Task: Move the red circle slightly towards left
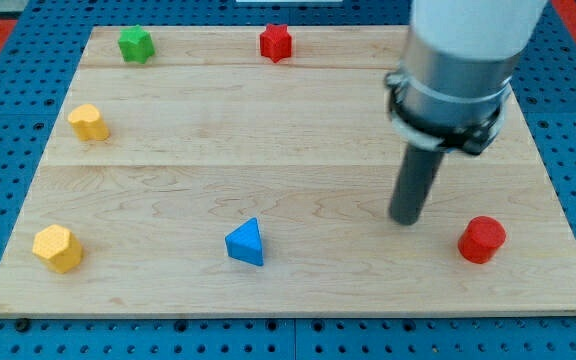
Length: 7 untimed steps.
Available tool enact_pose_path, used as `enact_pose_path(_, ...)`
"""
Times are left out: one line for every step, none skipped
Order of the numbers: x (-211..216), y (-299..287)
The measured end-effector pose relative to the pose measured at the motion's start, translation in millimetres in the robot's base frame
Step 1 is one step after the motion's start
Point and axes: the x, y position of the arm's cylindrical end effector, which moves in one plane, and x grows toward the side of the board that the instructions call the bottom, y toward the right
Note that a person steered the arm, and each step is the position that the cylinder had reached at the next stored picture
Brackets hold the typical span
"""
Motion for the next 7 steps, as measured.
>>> enact_pose_path(-20,71)
enact_pose_path(-20,111)
enact_pose_path(-51,192)
enact_pose_path(-66,208)
enact_pose_path(-82,208)
enact_pose_path(-82,206)
enact_pose_path(-82,172)
